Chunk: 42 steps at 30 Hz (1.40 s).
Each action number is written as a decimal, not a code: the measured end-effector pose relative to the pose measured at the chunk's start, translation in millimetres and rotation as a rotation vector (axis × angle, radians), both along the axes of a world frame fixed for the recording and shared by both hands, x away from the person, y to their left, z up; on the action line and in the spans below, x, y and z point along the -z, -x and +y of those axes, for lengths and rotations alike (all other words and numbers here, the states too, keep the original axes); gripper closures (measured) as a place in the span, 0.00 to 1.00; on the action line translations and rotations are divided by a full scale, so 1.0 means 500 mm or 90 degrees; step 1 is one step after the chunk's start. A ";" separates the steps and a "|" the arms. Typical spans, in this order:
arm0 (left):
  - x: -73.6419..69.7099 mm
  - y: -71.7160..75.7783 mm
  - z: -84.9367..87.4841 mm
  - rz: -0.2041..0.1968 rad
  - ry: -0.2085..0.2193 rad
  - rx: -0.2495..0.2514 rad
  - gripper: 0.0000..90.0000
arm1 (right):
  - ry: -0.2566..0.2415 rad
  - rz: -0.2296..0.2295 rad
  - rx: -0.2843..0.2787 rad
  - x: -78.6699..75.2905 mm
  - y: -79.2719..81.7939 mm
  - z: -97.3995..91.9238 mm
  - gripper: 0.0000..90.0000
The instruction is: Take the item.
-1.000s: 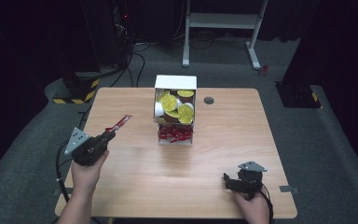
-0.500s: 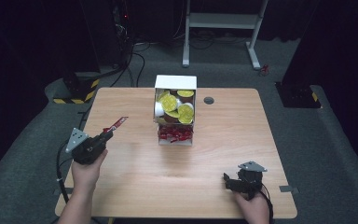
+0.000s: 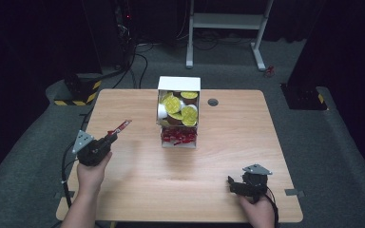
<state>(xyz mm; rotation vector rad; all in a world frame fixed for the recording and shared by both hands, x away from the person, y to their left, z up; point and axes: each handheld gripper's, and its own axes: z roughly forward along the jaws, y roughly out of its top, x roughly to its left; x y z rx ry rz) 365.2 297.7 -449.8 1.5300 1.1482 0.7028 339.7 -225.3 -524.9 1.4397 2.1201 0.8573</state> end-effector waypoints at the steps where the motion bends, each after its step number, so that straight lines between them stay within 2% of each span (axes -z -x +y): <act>1: 0.004 -0.002 -0.001 0.003 0.002 -0.001 0.94 | 0.000 0.001 0.001 0.000 0.000 0.000 0.12; 12: 0.039 -0.020 -0.018 0.027 -0.014 0.000 0.94 | -0.001 0.000 0.005 0.000 0.001 0.000 0.12; 19: 0.069 -0.037 -0.028 0.053 -0.029 0.001 0.94 | -0.001 -0.003 0.005 0.000 0.001 0.000 0.13; 21: 0.080 -0.043 -0.034 0.068 -0.036 0.005 0.94 | -0.001 -0.003 0.005 0.000 0.001 0.000 0.13; 27: 0.092 -0.051 -0.042 0.086 -0.043 0.014 0.94 | -0.001 -0.003 0.005 0.000 0.001 0.000 0.13; 34: 0.106 -0.064 -0.050 0.110 -0.050 0.012 0.93 | -0.001 -0.003 0.005 0.000 0.001 0.000 0.13; 42: 0.128 -0.081 -0.048 0.166 -0.059 0.004 0.91 | -0.001 -0.003 0.005 0.000 0.001 0.000 0.13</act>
